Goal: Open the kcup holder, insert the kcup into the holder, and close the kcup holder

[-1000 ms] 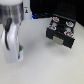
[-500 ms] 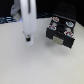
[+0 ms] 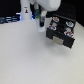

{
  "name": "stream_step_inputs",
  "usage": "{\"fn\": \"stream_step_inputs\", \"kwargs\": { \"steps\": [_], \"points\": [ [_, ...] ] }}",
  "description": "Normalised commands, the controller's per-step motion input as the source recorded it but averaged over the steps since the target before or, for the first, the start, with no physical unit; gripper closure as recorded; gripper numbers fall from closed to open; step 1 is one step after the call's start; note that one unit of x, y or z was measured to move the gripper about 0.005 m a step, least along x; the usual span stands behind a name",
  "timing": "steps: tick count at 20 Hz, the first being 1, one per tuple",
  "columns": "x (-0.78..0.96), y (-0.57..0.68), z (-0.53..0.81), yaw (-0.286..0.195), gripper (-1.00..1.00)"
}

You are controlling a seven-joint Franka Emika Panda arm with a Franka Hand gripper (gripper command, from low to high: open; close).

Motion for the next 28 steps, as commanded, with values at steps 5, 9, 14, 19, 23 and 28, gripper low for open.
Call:
{"fn": "stream_step_inputs", "kwargs": {
  "steps": [5,9,14,19,23,28],
  "points": [
    [0.14,0.7,0.38,0.004,1.0],
    [0.13,0.69,0.29,0.009,1.0],
    [0.17,0.7,0.16,0.019,1.0],
    [0.11,0.69,0.03,0.028,1.0],
    [0.06,0.66,0.01,0.04,1.0],
    [0.02,0.55,-0.04,0.054,1.0]
  ]
}}
